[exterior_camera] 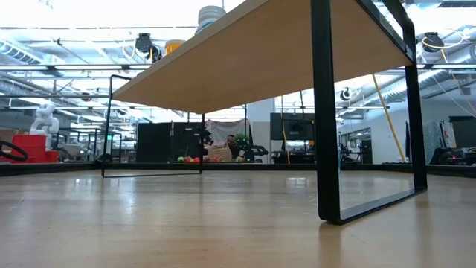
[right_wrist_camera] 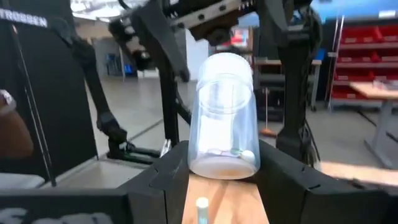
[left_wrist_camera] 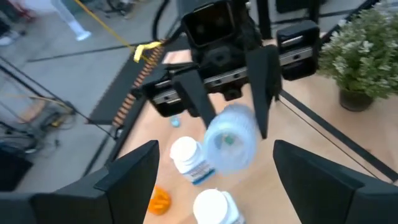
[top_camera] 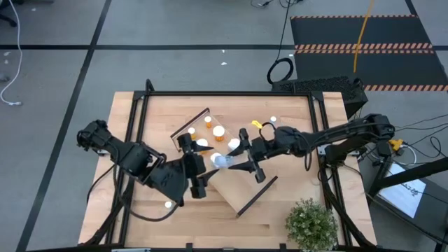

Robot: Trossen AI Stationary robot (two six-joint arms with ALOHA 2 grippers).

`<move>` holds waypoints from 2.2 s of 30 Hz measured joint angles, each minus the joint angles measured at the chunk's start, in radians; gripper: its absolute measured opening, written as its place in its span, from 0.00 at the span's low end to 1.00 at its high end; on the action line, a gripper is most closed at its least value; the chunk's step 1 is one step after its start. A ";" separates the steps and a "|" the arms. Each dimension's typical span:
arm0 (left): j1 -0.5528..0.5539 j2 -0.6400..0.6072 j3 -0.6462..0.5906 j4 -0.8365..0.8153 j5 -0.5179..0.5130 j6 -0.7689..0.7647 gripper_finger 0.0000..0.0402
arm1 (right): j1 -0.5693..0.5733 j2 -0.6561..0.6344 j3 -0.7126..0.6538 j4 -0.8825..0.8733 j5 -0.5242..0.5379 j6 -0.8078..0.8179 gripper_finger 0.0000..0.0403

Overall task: Pick and place medicine bottles onto shelf by color
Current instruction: Put the transparent pill bottle on the shelf aligned with the transparent pill bottle

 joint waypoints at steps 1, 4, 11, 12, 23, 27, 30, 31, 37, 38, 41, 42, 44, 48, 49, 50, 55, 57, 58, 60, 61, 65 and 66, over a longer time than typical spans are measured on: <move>-0.004 0.006 0.000 0.002 -0.019 -0.003 0.79 | 0.000 0.000 -0.014 0.032 -0.002 0.000 0.38; -0.012 0.028 0.000 0.011 -0.054 -0.008 0.78 | 0.000 0.000 -0.047 0.105 -0.001 0.000 0.39; -0.009 0.057 0.000 0.134 -0.055 0.053 0.70 | -0.013 0.000 -0.070 0.156 -0.026 0.000 0.38; -0.006 0.058 0.000 0.158 -0.056 0.056 0.69 | -0.013 0.000 -0.070 0.157 -0.026 0.000 0.38; 0.020 0.055 0.000 0.299 -0.058 0.133 0.65 | -0.011 -0.004 -0.070 0.216 -0.079 0.016 0.38; 0.021 0.055 0.000 0.305 -0.058 0.105 0.65 | -0.011 -0.006 -0.070 0.216 -0.078 0.007 0.38; 0.021 0.055 -0.004 0.348 -0.065 0.102 0.65 | -0.011 0.004 -0.070 0.234 -0.073 -0.003 0.38; 0.025 0.057 -0.012 0.381 -0.065 0.114 0.65 | -0.011 0.012 -0.070 0.245 -0.073 -0.003 0.38; 0.032 0.067 -0.043 0.483 -0.066 0.170 0.65 | -0.050 0.018 -0.149 0.427 -0.075 0.031 0.39; 0.032 0.066 -0.045 0.488 -0.067 0.168 0.65 | -0.057 0.015 -0.171 0.469 -0.076 0.044 0.39; 0.033 0.065 -0.059 0.487 -0.103 0.166 0.65 | -0.064 0.015 -0.223 0.588 -0.078 0.053 0.39; 0.033 0.065 -0.064 0.488 -0.112 0.168 0.65 | -0.064 0.015 -0.231 0.615 -0.078 0.053 0.39; 0.041 0.065 -0.076 0.525 -0.113 0.183 0.65 | -0.065 0.014 -0.240 0.652 -0.077 0.051 0.39; 0.070 0.065 -0.130 0.636 -0.102 0.218 0.65 | -0.065 0.013 -0.241 0.713 -0.077 0.042 0.39; 0.079 0.065 -0.150 0.671 -0.096 0.235 0.65 | -0.065 0.013 -0.241 0.720 -0.077 0.041 0.39; 0.086 0.066 -0.167 0.708 -0.090 0.260 0.65 | -0.065 0.013 -0.241 0.724 -0.077 0.039 0.39; 0.104 0.066 -0.209 0.867 -0.076 0.364 0.65 | -0.065 0.013 -0.241 0.725 -0.076 0.015 0.39; 0.107 0.066 -0.217 0.892 -0.054 0.382 0.65 | -0.065 0.013 -0.241 0.725 -0.076 0.008 0.39; 0.109 0.066 -0.218 0.900 -0.043 0.387 0.65 | -0.065 0.013 -0.241 0.725 -0.076 0.002 0.39; 0.113 0.066 -0.218 0.926 -0.027 0.397 0.65 | -0.065 0.013 -0.241 0.725 -0.076 -0.003 0.39; 0.116 0.066 -0.218 0.937 -0.023 0.402 0.65 | -0.065 0.013 -0.241 0.725 -0.076 -0.004 0.39; 0.129 0.066 -0.218 0.937 0.006 0.396 0.65 | -0.065 0.013 -0.241 0.722 -0.076 -0.008 0.39; 0.132 0.066 -0.218 0.937 0.008 0.394 0.65 | -0.065 0.013 -0.241 0.721 -0.076 -0.009 0.39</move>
